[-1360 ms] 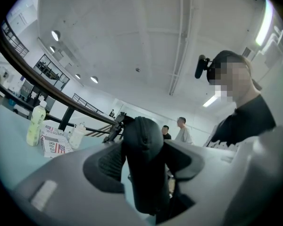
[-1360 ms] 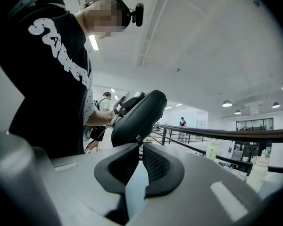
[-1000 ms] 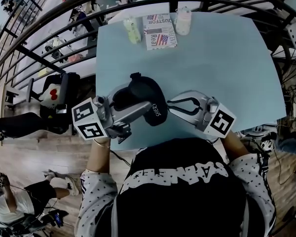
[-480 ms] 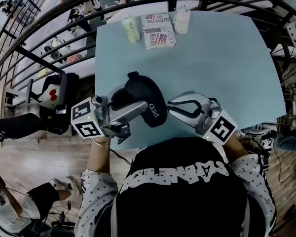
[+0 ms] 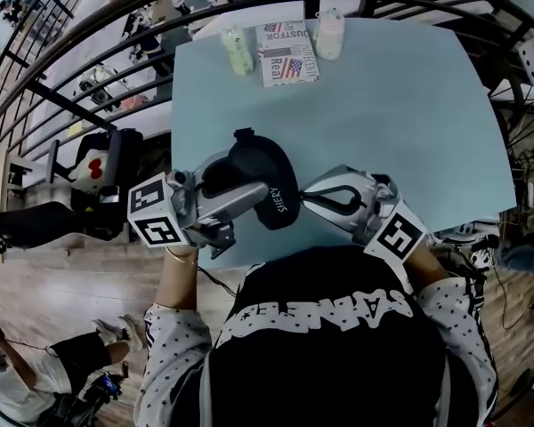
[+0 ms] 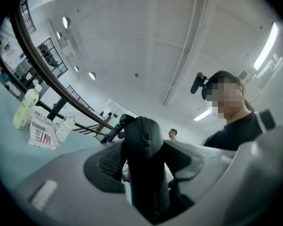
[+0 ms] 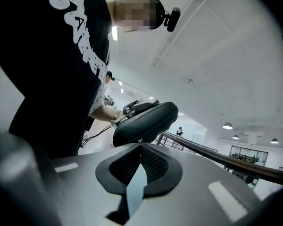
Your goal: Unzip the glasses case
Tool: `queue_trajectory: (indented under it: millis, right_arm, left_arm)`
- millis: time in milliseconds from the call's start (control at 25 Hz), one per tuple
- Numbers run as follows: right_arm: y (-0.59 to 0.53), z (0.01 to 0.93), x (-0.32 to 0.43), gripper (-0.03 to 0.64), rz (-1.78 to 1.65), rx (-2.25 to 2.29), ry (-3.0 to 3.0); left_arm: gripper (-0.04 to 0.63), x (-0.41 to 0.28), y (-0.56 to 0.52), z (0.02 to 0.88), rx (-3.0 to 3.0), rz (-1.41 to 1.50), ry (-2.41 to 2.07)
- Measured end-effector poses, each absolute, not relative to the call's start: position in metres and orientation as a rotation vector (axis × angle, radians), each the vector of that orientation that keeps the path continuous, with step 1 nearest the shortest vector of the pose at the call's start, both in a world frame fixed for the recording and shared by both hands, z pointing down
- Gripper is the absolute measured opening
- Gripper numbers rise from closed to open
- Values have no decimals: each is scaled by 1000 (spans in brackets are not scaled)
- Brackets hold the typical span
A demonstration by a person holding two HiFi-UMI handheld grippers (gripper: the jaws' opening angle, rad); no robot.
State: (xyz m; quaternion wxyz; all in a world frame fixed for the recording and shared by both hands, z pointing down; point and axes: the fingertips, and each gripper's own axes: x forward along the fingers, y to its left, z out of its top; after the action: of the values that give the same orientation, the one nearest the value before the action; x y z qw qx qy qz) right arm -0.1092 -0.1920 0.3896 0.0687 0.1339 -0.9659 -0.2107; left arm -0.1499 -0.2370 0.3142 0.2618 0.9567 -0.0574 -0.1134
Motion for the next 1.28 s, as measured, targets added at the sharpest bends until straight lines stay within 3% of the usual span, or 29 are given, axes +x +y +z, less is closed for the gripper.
queue_trajectory:
  millis: [560,1280]
  right_arm:
    - [-193,410,-116,8,-768,288,-2705]
    - [-206,394,-112,8,-707,426,-2760]
  left_arm:
    - [0,-140,-236,337,2592,-99,-187]
    - [0,-141,-236,340,2572,-124,-186]
